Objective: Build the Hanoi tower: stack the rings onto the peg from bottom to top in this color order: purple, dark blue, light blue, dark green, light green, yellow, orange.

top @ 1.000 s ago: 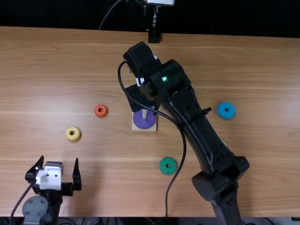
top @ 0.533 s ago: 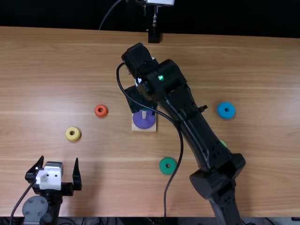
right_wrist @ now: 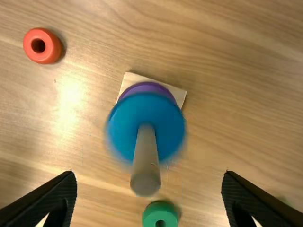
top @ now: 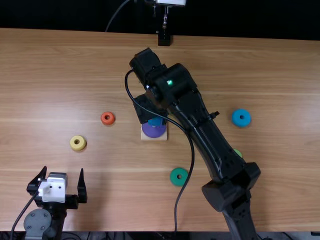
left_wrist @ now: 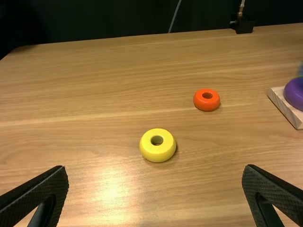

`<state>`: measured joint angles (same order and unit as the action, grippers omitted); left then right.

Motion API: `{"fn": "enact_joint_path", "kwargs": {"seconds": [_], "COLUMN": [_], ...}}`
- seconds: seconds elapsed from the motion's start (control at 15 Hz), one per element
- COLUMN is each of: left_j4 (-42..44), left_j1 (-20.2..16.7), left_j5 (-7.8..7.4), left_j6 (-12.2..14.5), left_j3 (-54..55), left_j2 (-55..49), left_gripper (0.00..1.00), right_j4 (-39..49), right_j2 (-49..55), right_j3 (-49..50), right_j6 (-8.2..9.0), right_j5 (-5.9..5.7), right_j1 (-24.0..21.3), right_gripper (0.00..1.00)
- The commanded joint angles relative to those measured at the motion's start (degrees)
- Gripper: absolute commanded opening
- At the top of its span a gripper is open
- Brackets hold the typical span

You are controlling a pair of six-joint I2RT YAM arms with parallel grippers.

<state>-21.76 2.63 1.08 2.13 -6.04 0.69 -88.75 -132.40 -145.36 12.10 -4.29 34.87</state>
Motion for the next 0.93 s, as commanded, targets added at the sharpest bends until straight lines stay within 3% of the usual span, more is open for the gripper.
{"fn": "enact_joint_path", "kwargs": {"seconds": [0.0, 0.33, 0.53, 0.67, 0.87], "left_j4": [-4.61, -4.61, -4.61, -4.61, -4.61], "left_j1": [0.27, 0.27, 0.27, 0.27, 0.27], "left_j5": [-0.45, -0.45, -0.45, -0.45, -0.45], "left_j6": [-0.13, -0.13, -0.13, -0.13, -0.13], "left_j3": [6.04, 6.04, 6.04, 6.04, 6.04], "left_j2": [-0.69, -0.69, -0.69, -0.69, -0.69], "left_gripper": [1.0, 1.0, 1.0, 1.0, 1.0], "right_j4": [-0.22, 0.94, 4.52, 5.47, 11.17], "right_j2": [-1.11, -0.58, 0.21, 4.43, 11.99], "right_j3": [1.39, 0.43, 0.34, 1.22, 11.24], "right_j6": [0.77, 0.98, 1.09, 1.09, 0.98], "right_j5": [-0.45, -0.45, -1.82, -2.03, -2.14], "right_j1": [0.55, 0.46, 0.11, -0.07, -2.0], "right_gripper": [1.0, 1.0, 1.0, 1.0, 1.0]}}
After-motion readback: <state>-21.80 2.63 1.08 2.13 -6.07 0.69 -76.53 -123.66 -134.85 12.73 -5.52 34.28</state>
